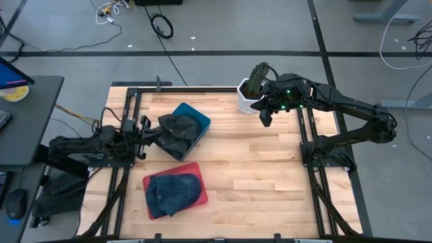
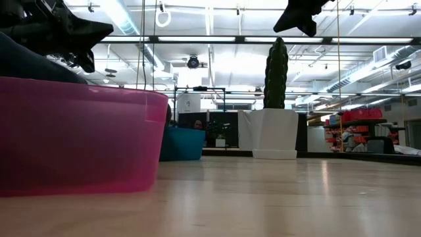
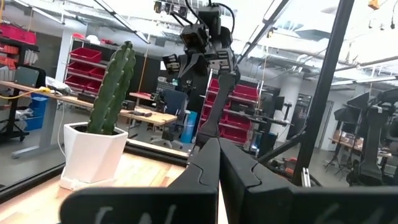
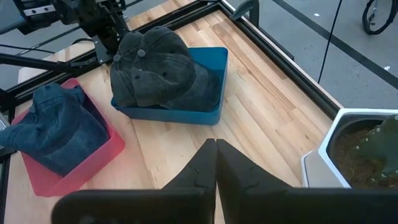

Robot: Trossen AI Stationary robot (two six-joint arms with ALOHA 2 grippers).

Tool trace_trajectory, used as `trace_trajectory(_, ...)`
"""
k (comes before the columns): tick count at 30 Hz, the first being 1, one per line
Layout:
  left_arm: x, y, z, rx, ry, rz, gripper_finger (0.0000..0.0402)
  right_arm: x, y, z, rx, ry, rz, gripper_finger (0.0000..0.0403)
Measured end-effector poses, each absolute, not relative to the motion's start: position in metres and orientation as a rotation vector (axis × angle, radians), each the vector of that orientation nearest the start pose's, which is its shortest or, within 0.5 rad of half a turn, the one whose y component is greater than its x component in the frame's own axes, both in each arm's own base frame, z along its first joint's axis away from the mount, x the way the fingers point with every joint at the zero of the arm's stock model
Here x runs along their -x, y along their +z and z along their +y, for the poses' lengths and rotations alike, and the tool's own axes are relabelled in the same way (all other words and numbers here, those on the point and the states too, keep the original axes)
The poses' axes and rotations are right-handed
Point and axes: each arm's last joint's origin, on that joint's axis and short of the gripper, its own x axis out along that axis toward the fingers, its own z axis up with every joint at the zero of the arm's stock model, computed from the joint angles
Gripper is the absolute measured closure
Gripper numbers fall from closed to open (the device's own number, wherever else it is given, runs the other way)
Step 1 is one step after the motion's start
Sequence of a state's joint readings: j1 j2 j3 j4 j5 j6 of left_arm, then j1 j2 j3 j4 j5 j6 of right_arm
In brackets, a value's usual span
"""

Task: Pick & Place hat
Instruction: Return to Home Position

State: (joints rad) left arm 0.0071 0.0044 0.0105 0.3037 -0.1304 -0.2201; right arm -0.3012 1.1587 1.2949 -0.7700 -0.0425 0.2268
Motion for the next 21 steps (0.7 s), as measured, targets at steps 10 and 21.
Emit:
trace_trajectory(10, -0.097, 0.176, 0.002, 0.221, 0.057, -0.116, 0.0399, -0.217, 0.381, -0.066, -0.327, -0.321, 0.597, 0.0392)
trace_trajectory(21, -0.097, 0.169, 0.002, 0.222, 0.051, -0.035, 0.0399, -0.217, 0.381, -0.066, -0.327, -0.321, 0.598, 0.0392)
